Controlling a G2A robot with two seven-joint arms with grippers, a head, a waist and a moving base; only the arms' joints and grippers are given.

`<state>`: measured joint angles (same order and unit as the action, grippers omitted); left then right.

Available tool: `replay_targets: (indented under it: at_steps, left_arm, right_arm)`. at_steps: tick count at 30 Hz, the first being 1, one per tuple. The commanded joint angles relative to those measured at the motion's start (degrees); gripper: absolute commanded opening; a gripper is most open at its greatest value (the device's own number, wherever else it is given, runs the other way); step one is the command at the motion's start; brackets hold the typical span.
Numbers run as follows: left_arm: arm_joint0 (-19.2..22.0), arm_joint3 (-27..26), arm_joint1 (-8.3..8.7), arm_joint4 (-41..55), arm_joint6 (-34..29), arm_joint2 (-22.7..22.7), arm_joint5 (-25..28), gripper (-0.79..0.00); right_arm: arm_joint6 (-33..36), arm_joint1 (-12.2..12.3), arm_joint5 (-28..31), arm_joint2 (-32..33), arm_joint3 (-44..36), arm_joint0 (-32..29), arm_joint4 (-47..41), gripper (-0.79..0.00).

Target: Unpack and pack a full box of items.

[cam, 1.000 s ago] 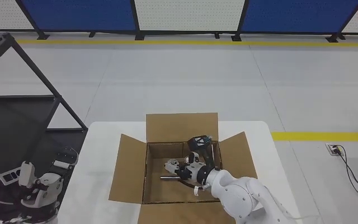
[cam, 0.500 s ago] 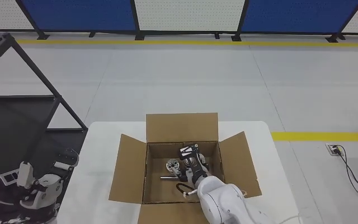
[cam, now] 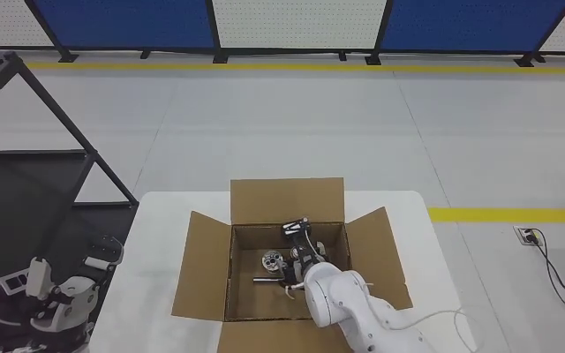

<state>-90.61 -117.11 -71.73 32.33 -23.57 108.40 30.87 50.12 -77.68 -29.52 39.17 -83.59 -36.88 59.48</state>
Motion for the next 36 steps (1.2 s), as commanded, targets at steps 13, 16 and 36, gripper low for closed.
replay_targets:
  at_steps: [13, 16, 36]
  left_arm:
    - [0.2, -0.1, -0.13, -0.3, 0.6, -0.2, 0.0, 0.000]
    - [0.2, -0.1, -0.14, -0.3, 0.6, -0.1, -0.1, 0.000]
    - [3.0, 1.5, -0.16, -2.2, 0.2, -2.8, -2.1, 0.000]
  right_arm:
    - [0.4, -2.0, 1.0, 1.7, 3.7, 0.3, -0.9, -0.785]
    - [0.7, -2.1, 1.1, 2.3, 3.4, -0.1, -0.2, -0.785]
    - [6.8, 3.2, 6.1, 18.1, -51.1, -24.4, 26.1, -0.785]
